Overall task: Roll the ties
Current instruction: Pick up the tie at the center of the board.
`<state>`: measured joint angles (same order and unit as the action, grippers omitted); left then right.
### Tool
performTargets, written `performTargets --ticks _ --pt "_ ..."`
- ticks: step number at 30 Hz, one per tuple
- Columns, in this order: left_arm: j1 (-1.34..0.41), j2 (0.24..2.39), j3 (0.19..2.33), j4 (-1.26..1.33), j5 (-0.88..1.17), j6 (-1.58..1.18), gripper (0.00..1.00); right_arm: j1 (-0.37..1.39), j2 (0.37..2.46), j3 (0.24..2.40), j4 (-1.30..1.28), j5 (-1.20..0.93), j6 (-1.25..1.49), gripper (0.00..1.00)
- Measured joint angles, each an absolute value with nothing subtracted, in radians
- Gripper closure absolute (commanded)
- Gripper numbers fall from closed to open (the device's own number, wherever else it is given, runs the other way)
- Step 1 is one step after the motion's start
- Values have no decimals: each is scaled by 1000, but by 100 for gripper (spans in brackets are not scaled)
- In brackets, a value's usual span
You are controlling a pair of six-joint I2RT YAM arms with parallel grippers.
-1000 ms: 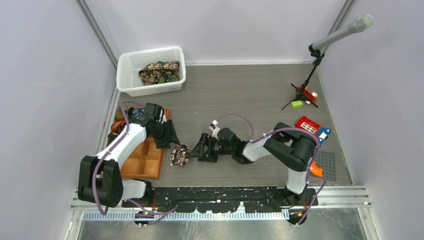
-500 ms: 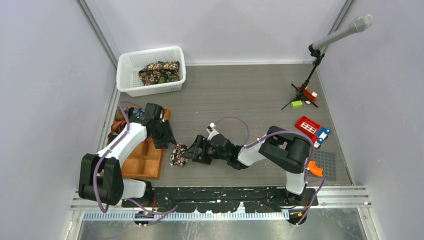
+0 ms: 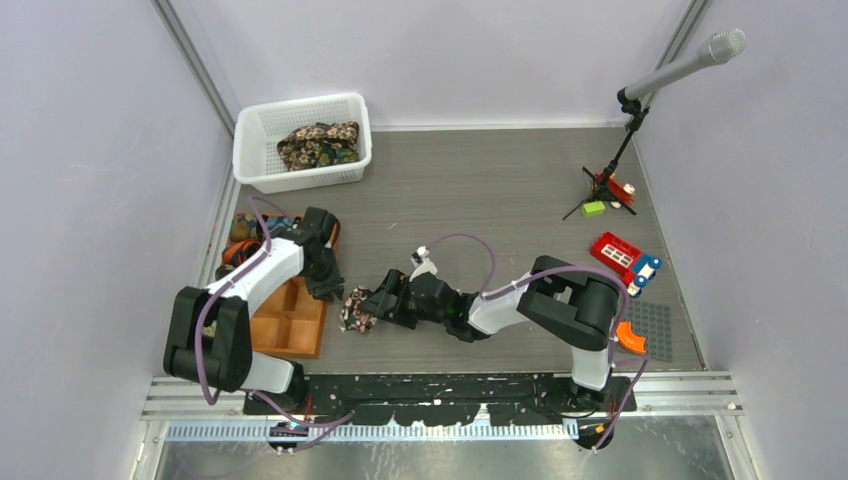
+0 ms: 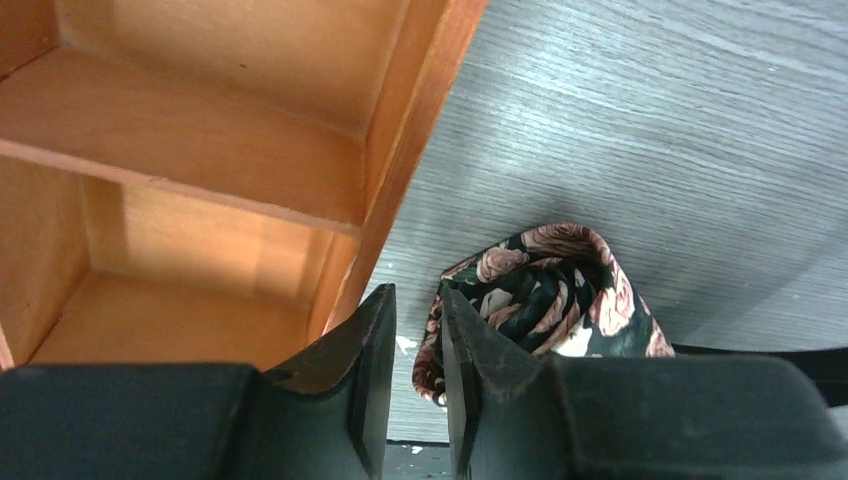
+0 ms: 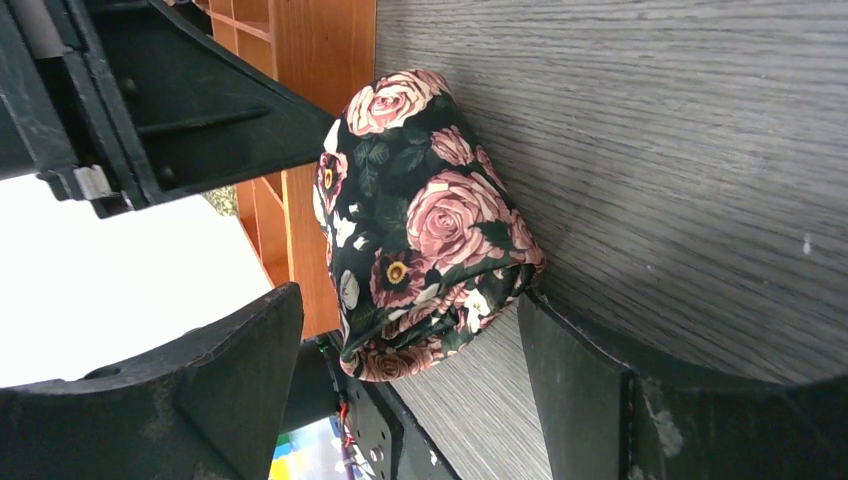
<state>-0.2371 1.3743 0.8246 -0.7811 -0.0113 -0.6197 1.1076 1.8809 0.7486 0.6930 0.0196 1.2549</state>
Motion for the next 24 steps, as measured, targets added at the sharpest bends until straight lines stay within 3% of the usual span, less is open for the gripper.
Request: performTargets --ticks 16,19,24 --pt "-302 1480 818 -767 -8 -649 86 1116 1946 823 702 41 1290 16" --pt "-303 1480 792 -756 13 -660 87 1116 1953 828 708 36 1290 24" --pt "-303 1478 787 -752 19 -674 88 1115 1971 828 705 36 1289 48"
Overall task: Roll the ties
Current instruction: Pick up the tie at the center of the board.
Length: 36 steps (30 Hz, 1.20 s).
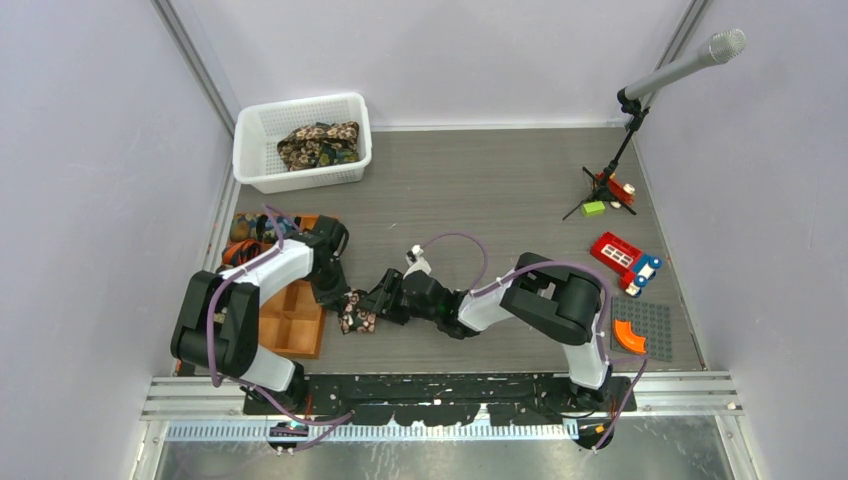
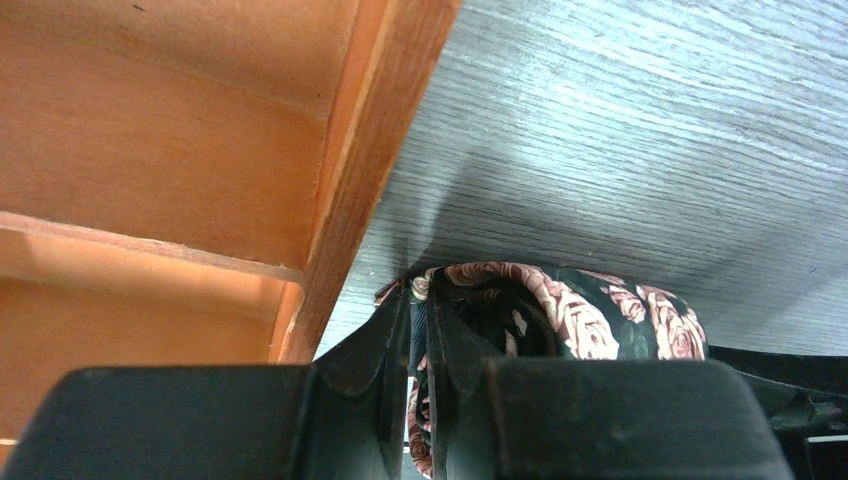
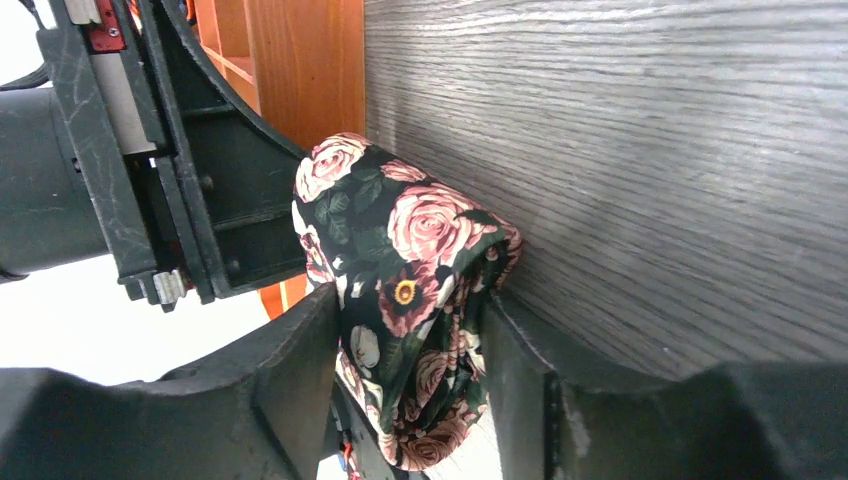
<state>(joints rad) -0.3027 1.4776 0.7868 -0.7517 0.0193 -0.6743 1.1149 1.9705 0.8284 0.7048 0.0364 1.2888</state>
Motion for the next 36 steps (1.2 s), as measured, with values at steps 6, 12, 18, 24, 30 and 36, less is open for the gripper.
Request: performTargets --ticks 6,12,18,24,30,36 --pt "-303 1467 781 -749 22 -679 80 1113 1983 826 699 36 1291 58" --pt "-303 1388 780 -778 14 -688 53 1112 1983 823 701 37 1290 61" --pt "-305 1179 779 -805 6 -718 24 1110 1983 819 701 36 1290 62" --pt "-306 1126 729 -711 86 -645 17 1102 1983 819 695 28 1282 62" --pt "-306 1265 725 -634 168 -596 15 1084 1983 819 691 0 1260 60" --pt "-306 1290 723 -613 158 -580 11 1069 1972 821 697 -44 1240 35"
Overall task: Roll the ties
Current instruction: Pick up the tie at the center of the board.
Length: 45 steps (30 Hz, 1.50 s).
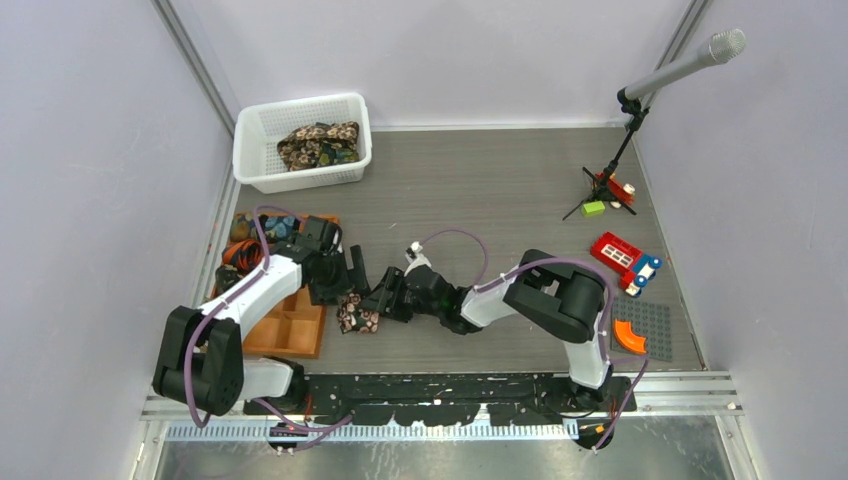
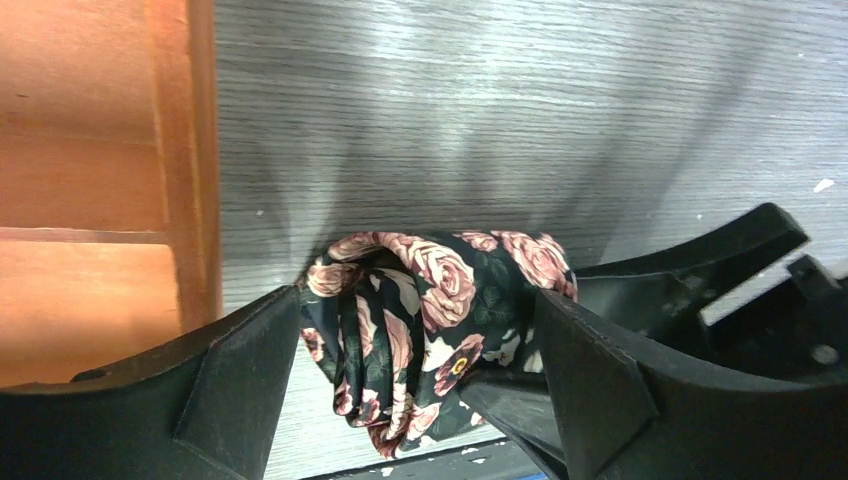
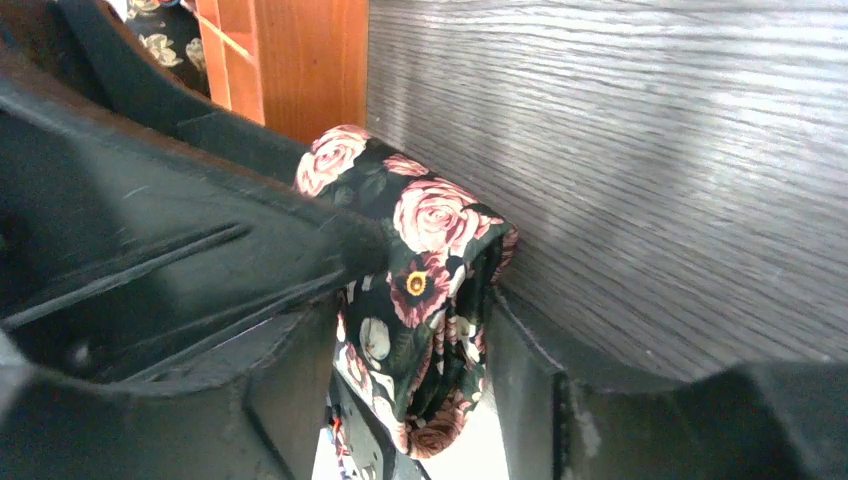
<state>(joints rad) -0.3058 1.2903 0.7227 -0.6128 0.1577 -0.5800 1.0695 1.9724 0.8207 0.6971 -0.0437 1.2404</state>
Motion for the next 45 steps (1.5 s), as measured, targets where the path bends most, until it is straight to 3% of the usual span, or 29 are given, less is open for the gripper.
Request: performTargets --ticks 10,32,34,36,45 --pt "-314 1262 704 -603 97 -577 7 1042 1869 795 560 -101 1158 27" --pt "-359 1305 603 -343 258 -840 12 971 1521 713 149 -68 1017 31" --pt "-392 1320 609 -316 265 -868 10 959 1512 713 130 -67 1001 31" --pt "-411 1330 620 -315 262 -875 1 952 1512 713 115 -67 986 31" --pt "-421 1274 666 -488 160 -741 0 949 1552 719 103 -99 962 36"
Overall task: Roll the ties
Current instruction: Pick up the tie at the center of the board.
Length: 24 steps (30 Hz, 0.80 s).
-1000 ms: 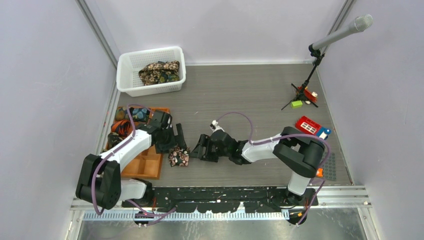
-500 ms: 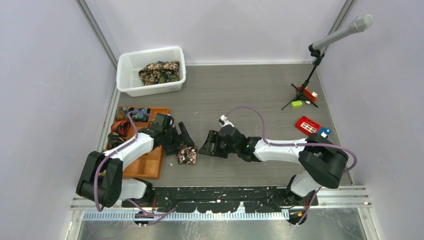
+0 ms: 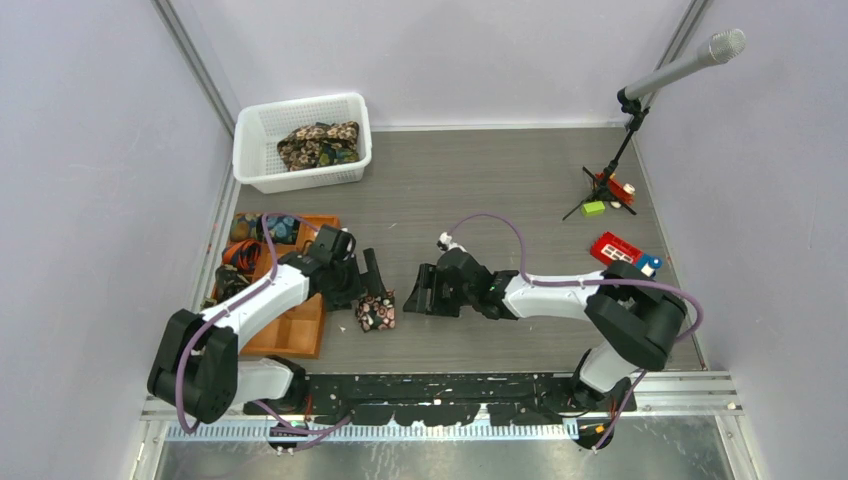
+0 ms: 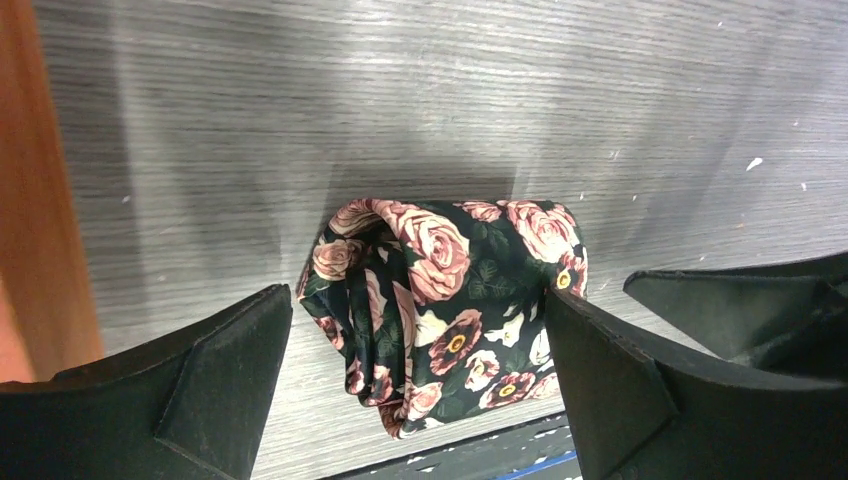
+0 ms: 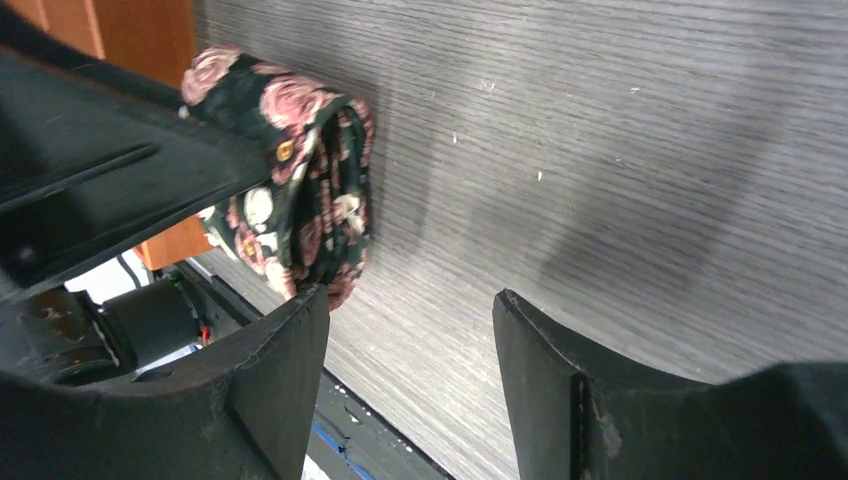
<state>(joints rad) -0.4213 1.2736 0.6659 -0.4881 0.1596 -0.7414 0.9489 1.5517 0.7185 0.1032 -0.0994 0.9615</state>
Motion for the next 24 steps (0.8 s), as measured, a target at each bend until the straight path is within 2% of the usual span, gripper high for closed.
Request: performTargets --ticks 6,12,21,24 --pt "-421 1200 652 -545 122 -701 0 949 1660 783 104 -129 958 45" --pt "-421 1203 607 -533 126 -701 0 949 1727 852 113 -147 948 58" --pt "-420 1231 584 -454 185 -730 0 947 1817 896 151 -178 947 67" --pt "-419 1231 568 -399 220 -756 4 947 1831 900 170 -187 950 68"
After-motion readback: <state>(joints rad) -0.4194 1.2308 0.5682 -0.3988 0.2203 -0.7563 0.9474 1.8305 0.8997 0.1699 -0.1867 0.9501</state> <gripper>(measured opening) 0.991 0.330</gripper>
